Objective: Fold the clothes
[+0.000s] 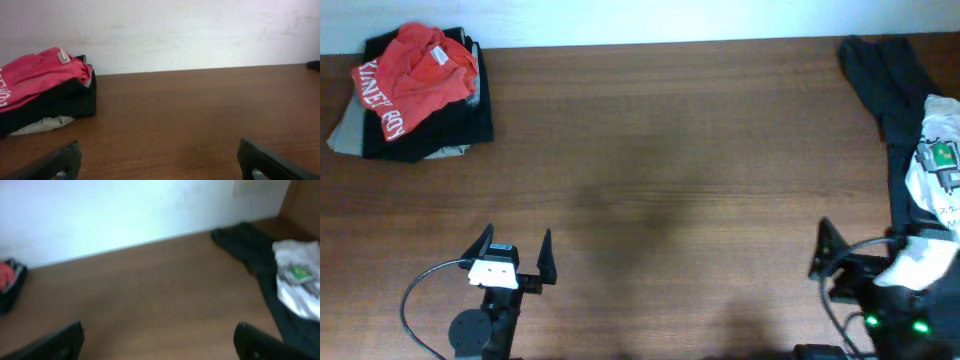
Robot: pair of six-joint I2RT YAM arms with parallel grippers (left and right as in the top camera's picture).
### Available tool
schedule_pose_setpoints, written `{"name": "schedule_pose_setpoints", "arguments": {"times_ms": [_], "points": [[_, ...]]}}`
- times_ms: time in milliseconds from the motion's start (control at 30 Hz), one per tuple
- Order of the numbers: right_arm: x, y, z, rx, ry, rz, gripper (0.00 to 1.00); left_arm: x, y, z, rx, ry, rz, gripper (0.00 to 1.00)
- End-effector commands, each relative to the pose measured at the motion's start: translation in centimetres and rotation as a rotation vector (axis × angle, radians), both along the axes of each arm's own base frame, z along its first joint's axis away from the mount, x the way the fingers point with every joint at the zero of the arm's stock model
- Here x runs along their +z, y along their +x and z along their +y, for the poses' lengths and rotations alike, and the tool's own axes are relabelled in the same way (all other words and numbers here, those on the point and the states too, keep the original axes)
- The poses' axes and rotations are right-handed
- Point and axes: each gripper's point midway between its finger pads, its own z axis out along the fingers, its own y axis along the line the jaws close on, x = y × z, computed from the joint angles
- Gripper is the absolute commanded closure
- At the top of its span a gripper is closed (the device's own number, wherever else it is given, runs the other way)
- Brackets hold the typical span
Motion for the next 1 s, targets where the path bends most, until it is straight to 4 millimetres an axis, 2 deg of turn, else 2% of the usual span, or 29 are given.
{"name": "schedule_pose_setpoints", "arguments": {"times_ms": [0,67,233,400,533,700,833,967], "points": [[-4.8,1.2,0.3,0.004,0.047,-0.050,0.01,-0.1,0.0,0.1,0.007,-0.009,0.000,0.00],[-7.2,2.3,0.6,0.025,0.063,-0.106,0.01,-0.1,0.0,0.1,0.007,-0.009,0.000,0.01],[-11.3,4.4,2.0,0.116,0.075,-0.206,0.01,-0.1,0.0,0.1,0.007,-0.009,0.000,0.00],[-13.7,5.4,1.9,0.120,0.067,-0.267,0.01,-0.1,0.0,0.1,0.007,-0.009,0.000,0.00],[-14.7,6.1,1.8,0.118,0.068,-0.310,0.01,-0.1,0.0,0.1,0.007,-0.009,0.000,0.00],[-14.7,6.2,0.5,0.039,0.068,-0.314,0.01,-0.1,0.0,0.1,0.007,-0.009,0.000,0.01],[-15.9,6.1,0.5,0.043,0.051,-0.265,0.01,-0.1,0.0,0.1,0.007,-0.009,0.000,0.00],[-15.8,6.1,0.5,0.044,0.043,-0.267,0.01,-0.1,0.0,0.1,0.007,-0.009,0.000,0.01]]}}
